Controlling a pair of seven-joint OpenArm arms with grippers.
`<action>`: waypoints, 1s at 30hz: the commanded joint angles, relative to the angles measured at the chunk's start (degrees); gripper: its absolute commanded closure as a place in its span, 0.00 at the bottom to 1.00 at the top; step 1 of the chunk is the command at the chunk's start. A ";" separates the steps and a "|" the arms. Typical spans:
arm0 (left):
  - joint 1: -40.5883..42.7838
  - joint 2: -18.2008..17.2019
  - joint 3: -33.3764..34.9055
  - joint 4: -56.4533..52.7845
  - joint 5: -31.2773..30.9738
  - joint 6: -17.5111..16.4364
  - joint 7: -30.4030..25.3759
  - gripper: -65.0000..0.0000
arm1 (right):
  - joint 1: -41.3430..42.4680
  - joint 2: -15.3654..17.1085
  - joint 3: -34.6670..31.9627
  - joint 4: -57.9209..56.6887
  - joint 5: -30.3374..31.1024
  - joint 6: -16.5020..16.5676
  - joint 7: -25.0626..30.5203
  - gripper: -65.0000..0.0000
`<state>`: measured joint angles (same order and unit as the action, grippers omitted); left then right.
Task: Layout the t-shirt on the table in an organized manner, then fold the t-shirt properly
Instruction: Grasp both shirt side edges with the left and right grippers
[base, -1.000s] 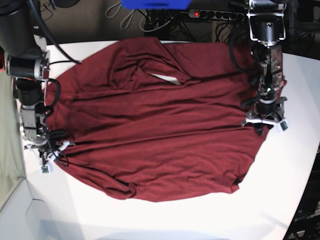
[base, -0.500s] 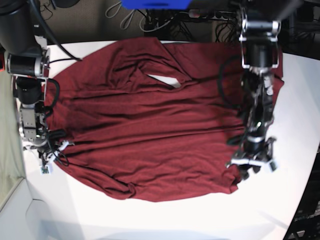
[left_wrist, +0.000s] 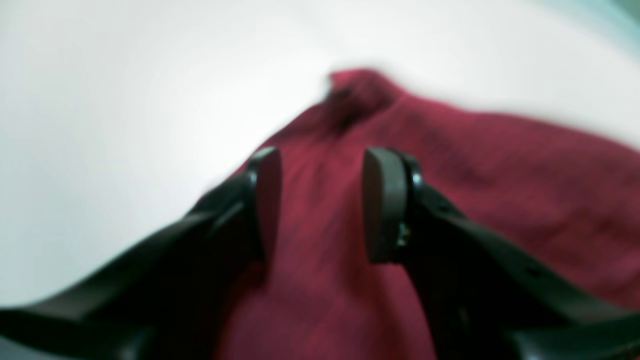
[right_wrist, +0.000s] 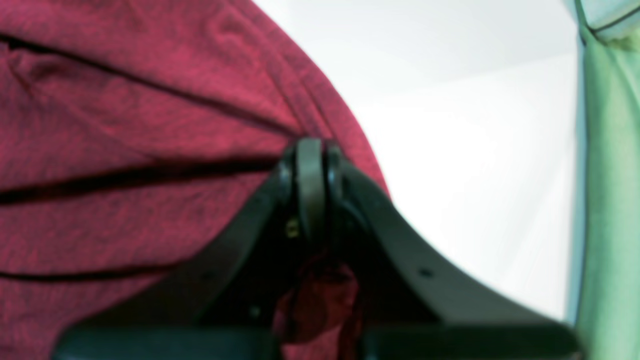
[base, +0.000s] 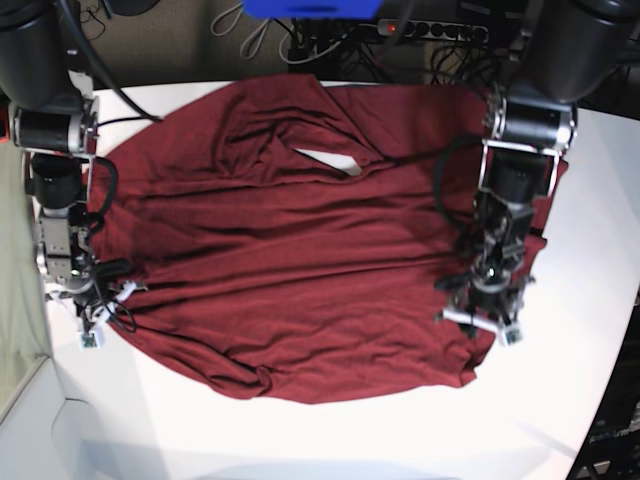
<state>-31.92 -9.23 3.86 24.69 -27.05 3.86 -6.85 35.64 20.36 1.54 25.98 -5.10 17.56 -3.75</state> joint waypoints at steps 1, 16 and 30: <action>-0.74 -1.36 -0.03 0.76 0.19 -0.03 -1.37 0.60 | 2.12 0.96 0.17 1.06 0.49 -0.46 1.51 1.00; 15.00 -4.70 -0.56 10.70 -0.34 0.05 -1.19 0.60 | 1.77 -0.18 -0.18 4.66 0.40 -0.46 1.33 1.00; 27.48 -5.75 -6.54 40.76 -0.34 -0.03 14.10 0.60 | 2.12 -3.26 -0.18 4.75 0.40 -0.46 1.33 1.00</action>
<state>-3.64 -14.39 -2.39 64.47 -27.27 3.68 8.40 35.55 16.88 1.23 29.65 -5.15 17.54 -3.97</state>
